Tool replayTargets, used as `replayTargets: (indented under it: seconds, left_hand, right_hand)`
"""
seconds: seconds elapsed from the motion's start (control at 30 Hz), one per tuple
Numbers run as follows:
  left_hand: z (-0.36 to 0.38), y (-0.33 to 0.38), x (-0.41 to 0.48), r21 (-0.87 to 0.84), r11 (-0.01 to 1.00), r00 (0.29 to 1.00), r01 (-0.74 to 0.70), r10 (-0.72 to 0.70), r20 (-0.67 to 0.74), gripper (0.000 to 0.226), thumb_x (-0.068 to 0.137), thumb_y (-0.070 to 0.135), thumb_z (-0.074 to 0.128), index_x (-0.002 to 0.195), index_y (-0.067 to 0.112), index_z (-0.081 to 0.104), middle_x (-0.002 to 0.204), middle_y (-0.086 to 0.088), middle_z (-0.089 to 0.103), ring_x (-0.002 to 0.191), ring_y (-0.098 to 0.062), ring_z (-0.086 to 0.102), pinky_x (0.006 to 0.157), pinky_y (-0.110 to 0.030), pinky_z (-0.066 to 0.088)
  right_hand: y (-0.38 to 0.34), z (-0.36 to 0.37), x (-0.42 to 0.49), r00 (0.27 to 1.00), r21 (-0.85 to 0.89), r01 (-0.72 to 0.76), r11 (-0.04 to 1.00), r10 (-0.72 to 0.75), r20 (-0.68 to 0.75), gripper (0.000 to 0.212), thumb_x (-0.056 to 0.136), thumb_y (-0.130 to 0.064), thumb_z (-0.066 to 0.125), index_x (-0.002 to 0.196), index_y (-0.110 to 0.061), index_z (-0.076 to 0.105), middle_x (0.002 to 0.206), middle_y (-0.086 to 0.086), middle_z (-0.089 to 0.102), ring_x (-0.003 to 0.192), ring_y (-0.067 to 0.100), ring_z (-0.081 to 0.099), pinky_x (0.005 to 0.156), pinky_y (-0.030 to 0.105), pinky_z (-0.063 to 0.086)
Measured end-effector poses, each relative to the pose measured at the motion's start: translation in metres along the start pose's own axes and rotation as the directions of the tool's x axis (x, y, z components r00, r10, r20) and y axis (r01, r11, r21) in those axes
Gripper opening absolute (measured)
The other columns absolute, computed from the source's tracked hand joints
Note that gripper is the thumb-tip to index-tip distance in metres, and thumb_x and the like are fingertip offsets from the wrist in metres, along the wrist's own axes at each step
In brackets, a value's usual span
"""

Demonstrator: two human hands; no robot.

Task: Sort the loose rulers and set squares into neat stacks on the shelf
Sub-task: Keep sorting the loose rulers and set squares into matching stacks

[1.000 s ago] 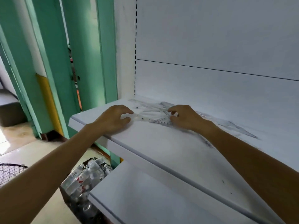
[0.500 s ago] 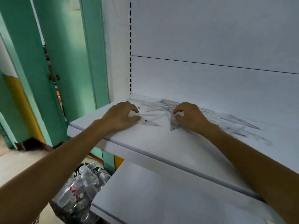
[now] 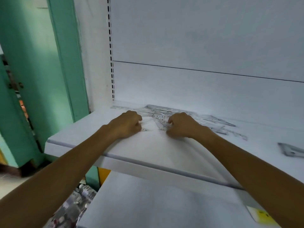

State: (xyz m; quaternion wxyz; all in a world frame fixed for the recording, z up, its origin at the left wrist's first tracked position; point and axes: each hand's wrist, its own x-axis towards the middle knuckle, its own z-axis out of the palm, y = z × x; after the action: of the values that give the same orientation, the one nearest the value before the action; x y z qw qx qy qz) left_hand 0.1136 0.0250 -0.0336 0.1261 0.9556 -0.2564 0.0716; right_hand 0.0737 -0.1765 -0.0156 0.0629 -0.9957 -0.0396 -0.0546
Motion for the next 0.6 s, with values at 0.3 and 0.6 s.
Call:
replayTargets:
  seconds: [0.3,0.6]
  left_hand:
    - [0.006,-0.004,-0.009,0.220,0.962,0.946,-0.162,0.214,-0.242,0.035,0.097,0.016,0.034,0.127,0.009,0.050,0.104,-0.013,0.049,0.099,-0.028,0.043,0.077,-0.034,0.030]
    - [0.014,0.015,-0.008,0.006,0.945,0.893,-0.328,0.312,-0.323,0.054,0.087,-0.008,0.046,0.132,0.022,0.048,0.133,-0.014,0.040,0.119,-0.030,0.044,0.093,-0.039,0.043]
  right_hand:
    - [0.011,0.018,-0.021,0.963,-0.156,0.079,0.985,-0.116,-0.244,0.039,0.089,-0.004,0.039,0.127,-0.009,0.044,0.121,0.012,0.051,0.112,0.029,0.047,0.085,0.035,0.042]
    - [0.046,0.004,-0.057,0.906,-0.011,0.031,0.999,-0.033,-0.421,0.050,0.094,-0.008,0.035,0.141,-0.023,0.032,0.104,0.017,0.060,0.091,0.034,0.056,0.075,0.039,0.044]
